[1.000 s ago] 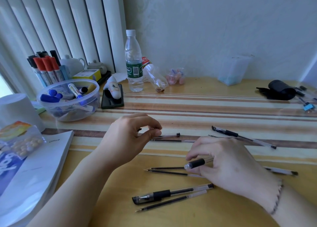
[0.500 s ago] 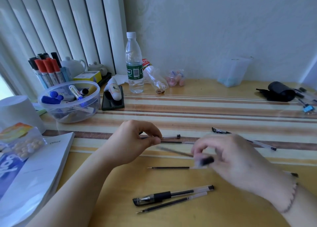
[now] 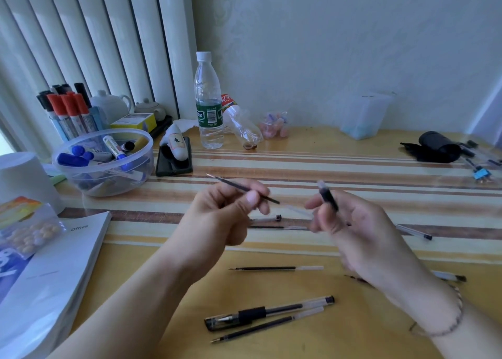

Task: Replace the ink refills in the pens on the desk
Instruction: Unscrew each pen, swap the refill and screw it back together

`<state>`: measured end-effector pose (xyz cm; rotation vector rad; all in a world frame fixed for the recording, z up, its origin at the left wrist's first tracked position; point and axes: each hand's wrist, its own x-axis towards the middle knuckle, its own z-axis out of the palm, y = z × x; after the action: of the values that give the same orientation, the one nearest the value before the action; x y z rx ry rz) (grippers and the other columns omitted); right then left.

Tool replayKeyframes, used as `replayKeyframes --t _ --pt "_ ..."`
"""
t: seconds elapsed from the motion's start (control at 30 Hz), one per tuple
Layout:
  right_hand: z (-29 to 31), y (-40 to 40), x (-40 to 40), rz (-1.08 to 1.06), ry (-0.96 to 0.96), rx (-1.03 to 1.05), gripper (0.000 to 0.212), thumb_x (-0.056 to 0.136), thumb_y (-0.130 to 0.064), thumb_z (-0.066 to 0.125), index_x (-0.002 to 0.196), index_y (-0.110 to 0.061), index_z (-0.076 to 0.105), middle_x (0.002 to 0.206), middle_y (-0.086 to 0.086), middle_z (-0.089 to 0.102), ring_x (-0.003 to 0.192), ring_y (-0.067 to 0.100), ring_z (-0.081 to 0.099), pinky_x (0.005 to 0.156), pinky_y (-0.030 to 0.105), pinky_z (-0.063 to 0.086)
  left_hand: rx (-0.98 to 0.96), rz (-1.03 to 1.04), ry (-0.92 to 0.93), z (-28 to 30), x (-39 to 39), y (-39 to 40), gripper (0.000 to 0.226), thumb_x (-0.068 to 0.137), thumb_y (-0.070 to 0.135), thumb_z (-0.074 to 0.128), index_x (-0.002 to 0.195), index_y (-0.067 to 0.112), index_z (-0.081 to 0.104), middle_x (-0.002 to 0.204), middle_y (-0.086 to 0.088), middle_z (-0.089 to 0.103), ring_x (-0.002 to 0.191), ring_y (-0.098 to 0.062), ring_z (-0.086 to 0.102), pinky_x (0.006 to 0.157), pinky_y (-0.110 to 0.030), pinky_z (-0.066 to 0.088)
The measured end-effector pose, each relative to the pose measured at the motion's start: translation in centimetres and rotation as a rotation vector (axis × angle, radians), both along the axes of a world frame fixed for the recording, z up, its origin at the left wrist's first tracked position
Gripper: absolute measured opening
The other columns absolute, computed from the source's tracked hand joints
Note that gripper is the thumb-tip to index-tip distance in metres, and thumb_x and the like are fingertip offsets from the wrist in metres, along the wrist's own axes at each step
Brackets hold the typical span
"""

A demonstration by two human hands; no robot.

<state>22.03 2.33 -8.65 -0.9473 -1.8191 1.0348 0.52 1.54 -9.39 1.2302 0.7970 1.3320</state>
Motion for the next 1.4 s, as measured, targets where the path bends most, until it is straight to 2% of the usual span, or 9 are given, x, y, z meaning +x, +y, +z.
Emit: replayKeyframes --t 0.07,0.13,0.2,0.27,0.37,0.47,0.8,1.23,1.4 --pt "-0.4 0.2 0.1 -0.019 -0.015 -0.040 0.045 0.090 -0.060 0.033 0.089 -0.030 0.067 0.057 0.001 0.037 0.041 0.003 0.033 0.043 0.016 0.031 -0.068 0.011 -0.162 0.4 -0.4 0.0 0.019 0.084 0.015 0.055 0.079 0.020 0.073 0.067 -0.001 0.062 0.036 -0.006 0.018 0.042 -0.021 0.016" --pt "-0.7 0.2 -0.1 -0.022 -0.070 -0.020 0.038 0.089 -0.054 0.035 0.093 -0.037 0.068 0.051 -0.004 0.032 0.041 0.006 0.029 0.042 0.024 0.029 -0.098 0.008 -0.233 0.6 -0.5 0.0 0.016 0.085 0.015 0.058 0.078 0.020 0.071 0.068 0.000 0.060 0.039 -0.010 0.011 0.041 -0.020 0.016" --pt "-0.7 -0.1 -0.5 0.028 -0.085 0.043 0.029 0.090 -0.046 0.041 0.103 -0.041 0.067 0.053 -0.002 0.046 0.043 0.009 0.036 0.045 0.030 0.037 -0.117 0.010 -0.244 0.6 -0.5 0.0 0.017 0.087 0.016 0.058 0.077 0.020 0.071 0.068 0.001 0.059 0.037 -0.008 0.011 0.040 -0.019 0.016" --pt "-0.8 -0.3 -0.6 0.074 -0.059 0.063 0.027 0.092 -0.038 0.043 0.109 -0.044 0.063 0.071 -0.001 0.060 0.044 0.019 0.040 0.047 0.038 0.041 -0.126 0.012 -0.249 0.5 -0.5 0.0 0.020 0.087 0.016 0.053 0.077 0.020 0.070 0.067 0.001 0.059 0.034 -0.004 0.018 0.039 -0.018 0.017" --pt "-0.9 -0.4 -0.5 0.104 -0.037 0.071 0.031 0.094 -0.033 0.042 0.118 -0.043 0.059 0.079 -0.002 0.062 0.045 0.027 0.036 0.045 0.043 0.039 -0.133 0.010 -0.241 0.5 -0.5 0.0 0.020 0.087 0.015 0.052 0.077 0.019 0.070 0.066 0.000 0.060 0.032 -0.003 0.021 0.038 -0.015 0.020" --pt "-1.1 -0.2 -0.4 0.123 -0.052 0.083 0.033 0.095 -0.031 0.042 0.122 -0.044 0.057 0.077 -0.004 0.060 0.046 0.017 0.036 0.046 0.041 0.038 -0.145 -0.001 -0.238 0.4 -0.4 0.0 0.020 0.086 0.015 0.053 0.077 0.018 0.070 0.066 0.000 0.060 0.032 -0.003 0.021 0.037 -0.014 0.023" --pt "-1.6 0.0 -0.2 0.125 -0.064 0.059 0.035 0.094 -0.034 0.042 0.127 -0.041 0.054 0.075 -0.005 0.058 0.047 0.012 0.037 0.046 0.031 0.037 -0.153 -0.025 -0.217 0.0 -0.6 0.2 0.009 0.083 0.016 0.064 0.079 0.018 0.071 0.068 0.000 0.060 0.033 -0.003 0.023 0.037 -0.016 0.022" --pt "-1.0 -0.1 -0.2 0.144 -0.095 0.086 0.038 0.094 -0.031 0.041 0.121 -0.053 0.056 0.073 -0.002 0.057 0.046 0.020 0.034 0.046 0.035 0.034 -0.114 -0.023 -0.158 -0.1 -0.7 0.3 0.015 0.086 0.015 0.055 0.079 0.017 0.069 0.068 -0.001 0.057 0.034 -0.004 0.022 0.040 -0.018 0.020" --pt "-1.4 0.0 0.3 0.060 -0.199 0.159 0.032 0.094 -0.039 0.043 0.120 -0.051 0.057 0.073 -0.002 0.060 0.048 0.005 0.042 0.051 0.013 0.035 0.034 0.069 0.047 0.1 -1.0 0.3 0.015 0.087 0.015 0.055 0.083 0.017 0.069 0.068 -0.002 0.059 0.038 -0.007 0.025 0.042 -0.020 0.020"
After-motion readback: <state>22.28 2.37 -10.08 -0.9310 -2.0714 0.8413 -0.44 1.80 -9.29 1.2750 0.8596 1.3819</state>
